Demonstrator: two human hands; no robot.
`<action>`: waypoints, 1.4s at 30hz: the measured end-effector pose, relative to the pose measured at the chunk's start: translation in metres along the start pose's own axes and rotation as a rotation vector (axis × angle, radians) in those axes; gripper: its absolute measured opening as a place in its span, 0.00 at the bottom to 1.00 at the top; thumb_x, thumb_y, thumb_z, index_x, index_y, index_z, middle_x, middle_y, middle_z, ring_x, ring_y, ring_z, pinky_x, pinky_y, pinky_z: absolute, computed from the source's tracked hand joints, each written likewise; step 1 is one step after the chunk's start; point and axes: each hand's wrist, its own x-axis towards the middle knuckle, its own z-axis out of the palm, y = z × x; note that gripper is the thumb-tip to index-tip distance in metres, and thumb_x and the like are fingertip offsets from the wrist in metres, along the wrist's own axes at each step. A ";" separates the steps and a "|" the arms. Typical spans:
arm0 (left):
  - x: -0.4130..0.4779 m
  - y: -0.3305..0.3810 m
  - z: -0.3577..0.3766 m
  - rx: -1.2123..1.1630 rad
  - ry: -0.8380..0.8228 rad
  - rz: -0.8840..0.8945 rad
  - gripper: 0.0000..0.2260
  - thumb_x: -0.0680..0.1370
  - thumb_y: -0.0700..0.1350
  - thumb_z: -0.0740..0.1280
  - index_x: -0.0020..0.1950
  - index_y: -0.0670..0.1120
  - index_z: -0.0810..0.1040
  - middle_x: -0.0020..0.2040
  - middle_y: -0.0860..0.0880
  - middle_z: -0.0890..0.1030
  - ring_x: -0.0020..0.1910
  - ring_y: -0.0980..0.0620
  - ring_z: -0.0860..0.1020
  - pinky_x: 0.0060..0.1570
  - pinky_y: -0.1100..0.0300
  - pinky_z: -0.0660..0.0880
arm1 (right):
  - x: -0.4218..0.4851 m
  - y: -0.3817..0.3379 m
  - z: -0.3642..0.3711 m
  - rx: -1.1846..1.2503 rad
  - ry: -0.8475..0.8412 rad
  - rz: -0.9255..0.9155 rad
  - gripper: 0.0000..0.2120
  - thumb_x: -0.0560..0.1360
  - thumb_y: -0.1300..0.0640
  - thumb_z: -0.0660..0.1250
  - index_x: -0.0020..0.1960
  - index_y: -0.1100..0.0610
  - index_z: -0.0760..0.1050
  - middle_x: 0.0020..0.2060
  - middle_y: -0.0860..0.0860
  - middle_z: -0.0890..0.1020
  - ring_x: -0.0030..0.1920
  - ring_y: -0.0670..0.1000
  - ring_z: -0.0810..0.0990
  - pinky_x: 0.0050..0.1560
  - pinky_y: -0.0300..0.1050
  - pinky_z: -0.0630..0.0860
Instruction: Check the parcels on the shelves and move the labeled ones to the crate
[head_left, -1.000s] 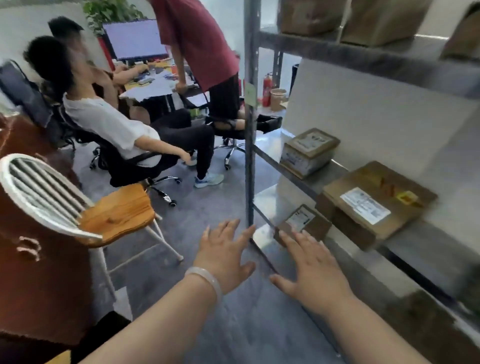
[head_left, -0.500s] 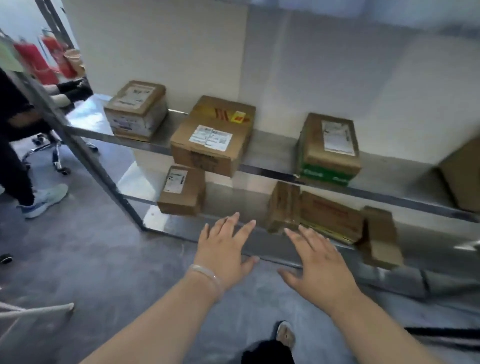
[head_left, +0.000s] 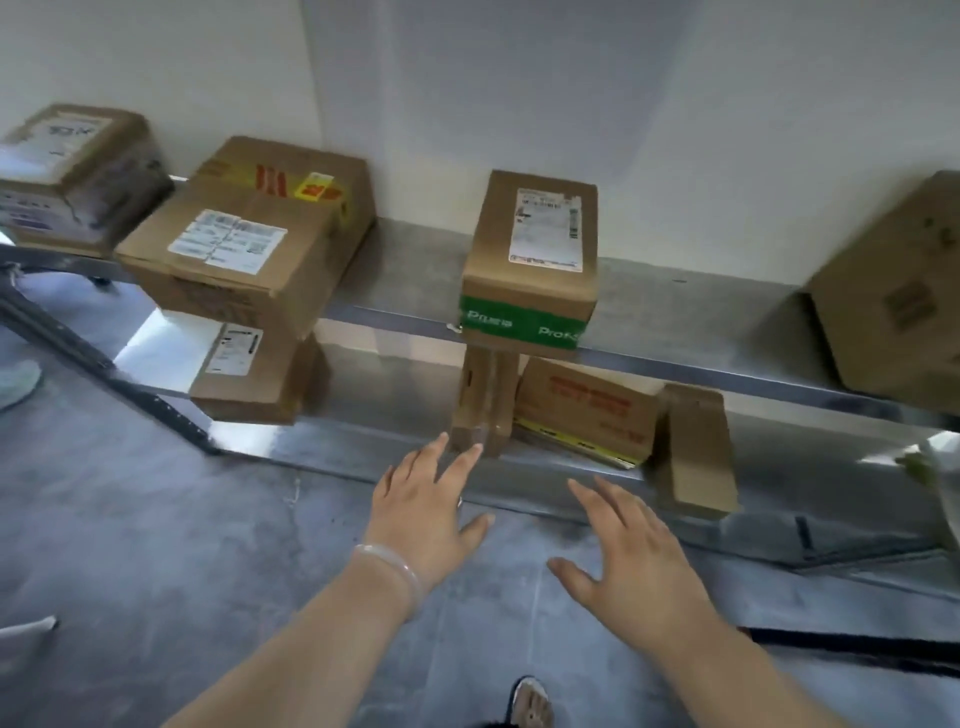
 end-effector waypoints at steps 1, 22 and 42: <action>0.007 0.002 0.008 -0.008 -0.008 -0.019 0.33 0.77 0.66 0.59 0.78 0.64 0.48 0.81 0.52 0.48 0.79 0.47 0.51 0.76 0.51 0.51 | 0.009 0.009 0.003 -0.001 -0.007 -0.009 0.38 0.74 0.32 0.58 0.78 0.42 0.46 0.78 0.46 0.52 0.77 0.50 0.52 0.77 0.47 0.51; 0.210 -0.073 0.105 -0.397 -0.095 -0.123 0.34 0.78 0.57 0.66 0.80 0.56 0.53 0.80 0.51 0.51 0.78 0.47 0.53 0.76 0.55 0.55 | 0.257 0.007 0.115 0.575 -0.064 0.209 0.30 0.78 0.47 0.64 0.77 0.47 0.57 0.75 0.49 0.63 0.74 0.52 0.63 0.72 0.47 0.62; 0.245 -0.127 0.115 -0.610 -0.208 -0.349 0.50 0.66 0.69 0.72 0.80 0.57 0.50 0.70 0.50 0.60 0.66 0.47 0.71 0.64 0.61 0.67 | 0.269 -0.069 0.167 1.192 0.019 0.274 0.20 0.80 0.59 0.60 0.67 0.40 0.71 0.67 0.37 0.71 0.65 0.36 0.68 0.53 0.21 0.65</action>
